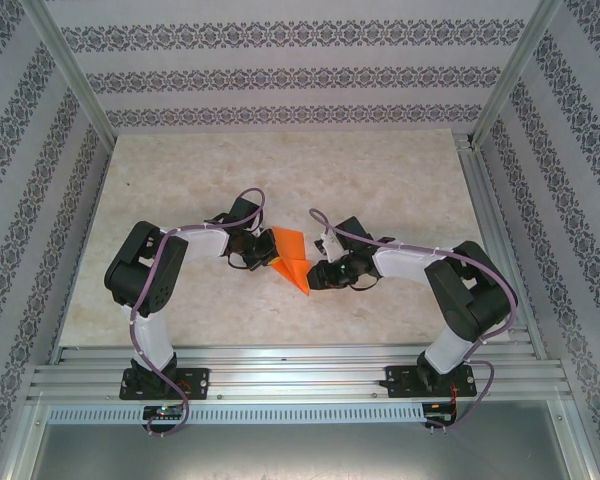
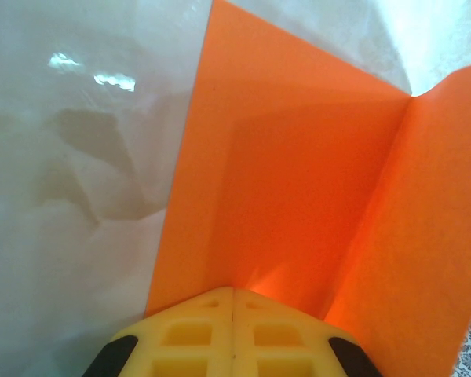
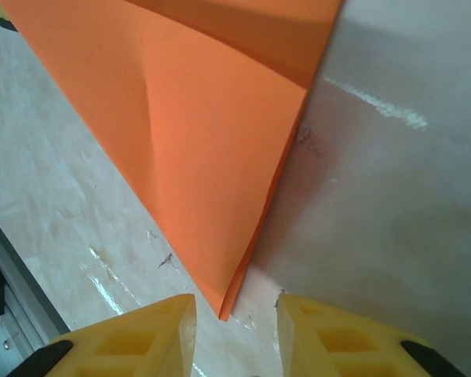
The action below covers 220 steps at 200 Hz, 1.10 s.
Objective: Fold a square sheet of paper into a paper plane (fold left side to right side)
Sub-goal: Fourth fold the wing at the center of the table.
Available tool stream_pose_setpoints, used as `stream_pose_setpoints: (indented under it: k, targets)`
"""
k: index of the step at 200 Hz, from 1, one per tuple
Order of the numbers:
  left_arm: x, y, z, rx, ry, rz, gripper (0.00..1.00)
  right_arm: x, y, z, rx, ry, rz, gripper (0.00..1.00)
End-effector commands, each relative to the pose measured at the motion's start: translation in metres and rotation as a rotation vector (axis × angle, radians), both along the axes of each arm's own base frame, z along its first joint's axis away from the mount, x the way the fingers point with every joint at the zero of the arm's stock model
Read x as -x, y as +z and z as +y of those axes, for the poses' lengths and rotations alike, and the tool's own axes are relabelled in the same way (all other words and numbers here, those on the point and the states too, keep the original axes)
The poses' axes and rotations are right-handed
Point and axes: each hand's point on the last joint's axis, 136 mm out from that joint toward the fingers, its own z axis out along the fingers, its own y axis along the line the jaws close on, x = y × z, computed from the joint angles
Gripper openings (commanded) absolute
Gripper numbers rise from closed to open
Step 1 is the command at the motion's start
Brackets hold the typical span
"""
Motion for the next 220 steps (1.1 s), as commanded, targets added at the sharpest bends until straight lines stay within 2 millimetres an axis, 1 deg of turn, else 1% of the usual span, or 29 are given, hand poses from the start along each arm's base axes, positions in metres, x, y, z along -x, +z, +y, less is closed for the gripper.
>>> stream_pose_setpoints:
  k: [1,29,63,104,122,153,170,202,220]
  targets:
    - [0.007,0.0,0.001,-0.02,-0.014,0.017,0.03,-0.015,0.004,0.009,0.023,0.007,-0.06,0.34]
    - [0.006,0.004,0.001,-0.016,-0.016,0.009,0.03,-0.016,-0.002,0.013,0.057,0.025,-0.056,0.31]
    - [0.007,0.006,-0.001,-0.005,-0.021,0.007,0.05,-0.015,-0.012,0.012,0.12,0.042,-0.05,0.29]
    - [0.006,0.024,-0.005,0.031,-0.03,-0.023,0.22,-0.009,-0.027,0.007,0.194,0.056,-0.018,0.27]
    - [0.008,0.03,-0.008,0.062,-0.039,-0.023,0.27,-0.008,-0.031,0.007,0.2,0.053,-0.006,0.27]
    - [0.013,0.034,-0.011,0.109,-0.027,-0.016,0.28,-0.007,-0.032,0.009,0.186,0.051,0.005,0.27]
    - [0.016,0.036,-0.011,0.125,-0.019,-0.013,0.29,-0.009,-0.029,0.013,0.167,0.046,0.003,0.27]
    - [0.024,0.041,-0.016,0.191,-0.01,-0.01,0.24,-0.011,-0.027,0.015,0.158,0.043,0.005,0.27]
    - [0.029,0.043,-0.017,0.202,-0.01,-0.014,0.24,-0.011,-0.027,0.016,0.155,0.044,0.006,0.27]
